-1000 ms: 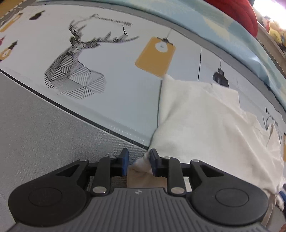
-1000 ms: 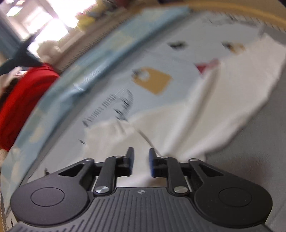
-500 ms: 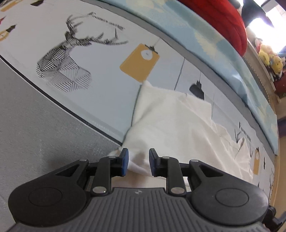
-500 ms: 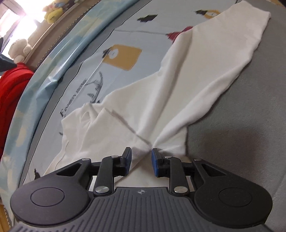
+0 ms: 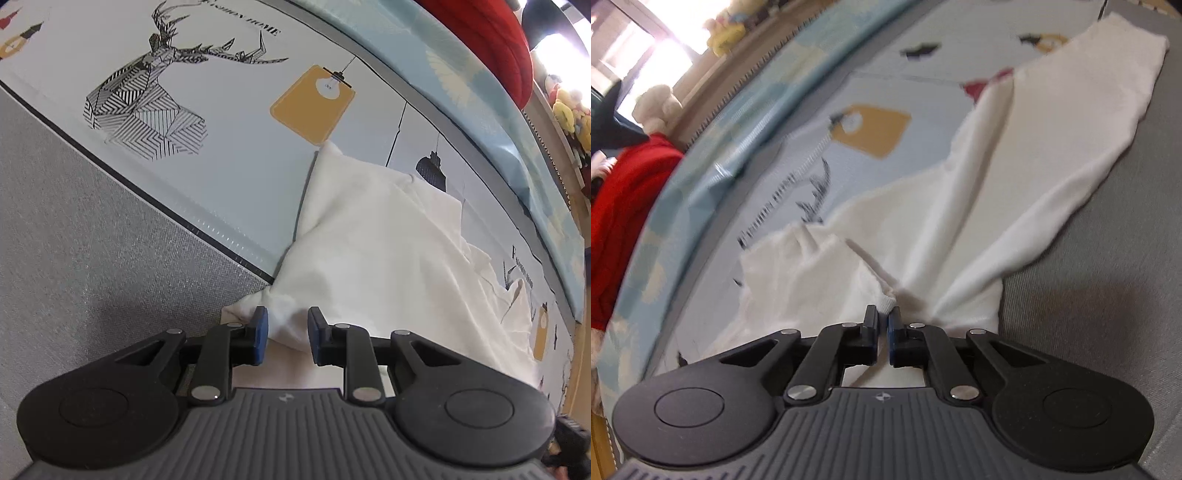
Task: Fold small clothes
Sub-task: 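Regrasp the sleeve with the right gripper, lay it down, open both grippers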
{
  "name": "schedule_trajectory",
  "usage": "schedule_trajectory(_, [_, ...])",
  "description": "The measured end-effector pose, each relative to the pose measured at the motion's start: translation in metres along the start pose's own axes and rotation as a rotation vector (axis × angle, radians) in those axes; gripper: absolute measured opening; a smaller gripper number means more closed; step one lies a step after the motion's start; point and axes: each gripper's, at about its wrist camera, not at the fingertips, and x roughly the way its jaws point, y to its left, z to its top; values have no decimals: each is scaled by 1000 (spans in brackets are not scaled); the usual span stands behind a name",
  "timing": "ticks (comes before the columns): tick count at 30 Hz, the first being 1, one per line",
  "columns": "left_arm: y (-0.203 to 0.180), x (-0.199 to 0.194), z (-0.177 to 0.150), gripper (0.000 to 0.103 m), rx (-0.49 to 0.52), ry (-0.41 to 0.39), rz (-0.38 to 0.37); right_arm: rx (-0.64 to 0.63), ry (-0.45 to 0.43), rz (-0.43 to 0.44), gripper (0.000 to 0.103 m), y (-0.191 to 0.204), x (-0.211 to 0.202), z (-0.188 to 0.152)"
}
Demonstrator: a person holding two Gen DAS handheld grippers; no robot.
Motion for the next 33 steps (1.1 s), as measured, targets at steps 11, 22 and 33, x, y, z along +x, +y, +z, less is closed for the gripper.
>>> schedule_trajectory(11, [-11,-11,-3,24,112,-62,104,-138,4,-209,16,-6,0,-4])
schedule_trajectory(22, [-18,1,-7,25,151,-7,79,-42,167,-92,40,-18,21,-9])
schedule_trajectory(33, [-77,-16,-35,27,314,-105,3,6,-20,-108,45,-54,-24,35])
